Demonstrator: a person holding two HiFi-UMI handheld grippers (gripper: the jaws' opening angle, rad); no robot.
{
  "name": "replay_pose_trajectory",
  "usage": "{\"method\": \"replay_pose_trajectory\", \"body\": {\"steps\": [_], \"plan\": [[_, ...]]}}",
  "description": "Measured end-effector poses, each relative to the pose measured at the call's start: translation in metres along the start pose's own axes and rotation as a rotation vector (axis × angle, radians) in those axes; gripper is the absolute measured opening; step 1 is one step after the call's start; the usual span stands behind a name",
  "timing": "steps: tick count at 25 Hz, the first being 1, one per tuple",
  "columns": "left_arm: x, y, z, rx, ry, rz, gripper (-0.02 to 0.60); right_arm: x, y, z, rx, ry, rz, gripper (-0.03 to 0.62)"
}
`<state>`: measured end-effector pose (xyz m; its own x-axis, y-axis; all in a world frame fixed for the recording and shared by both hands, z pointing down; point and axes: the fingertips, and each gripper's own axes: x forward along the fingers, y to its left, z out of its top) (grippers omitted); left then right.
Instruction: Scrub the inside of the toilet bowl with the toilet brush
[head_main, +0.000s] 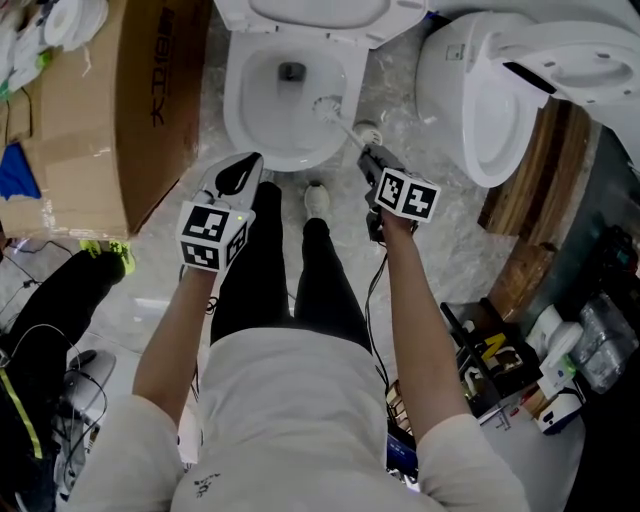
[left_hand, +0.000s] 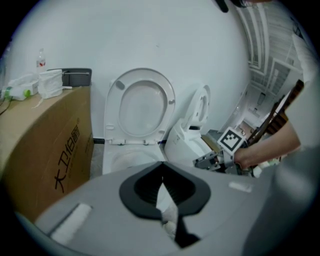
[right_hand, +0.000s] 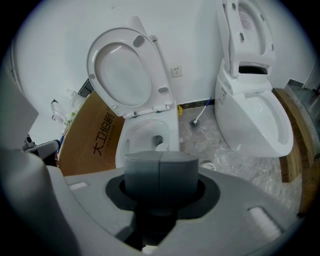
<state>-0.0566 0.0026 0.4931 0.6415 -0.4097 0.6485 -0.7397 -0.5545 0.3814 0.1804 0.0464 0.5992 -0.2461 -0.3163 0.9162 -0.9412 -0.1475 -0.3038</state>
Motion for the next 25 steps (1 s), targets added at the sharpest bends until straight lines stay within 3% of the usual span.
{"method": "replay_pose_trajectory", "body": {"steps": [25], "plan": [[-0.005, 0.023, 0.007, -0.039, -0.025, 0.045, -0.011, 0.017, 0.000, 0.074, -0.120, -0.014, -0.016, 0.149]]}}
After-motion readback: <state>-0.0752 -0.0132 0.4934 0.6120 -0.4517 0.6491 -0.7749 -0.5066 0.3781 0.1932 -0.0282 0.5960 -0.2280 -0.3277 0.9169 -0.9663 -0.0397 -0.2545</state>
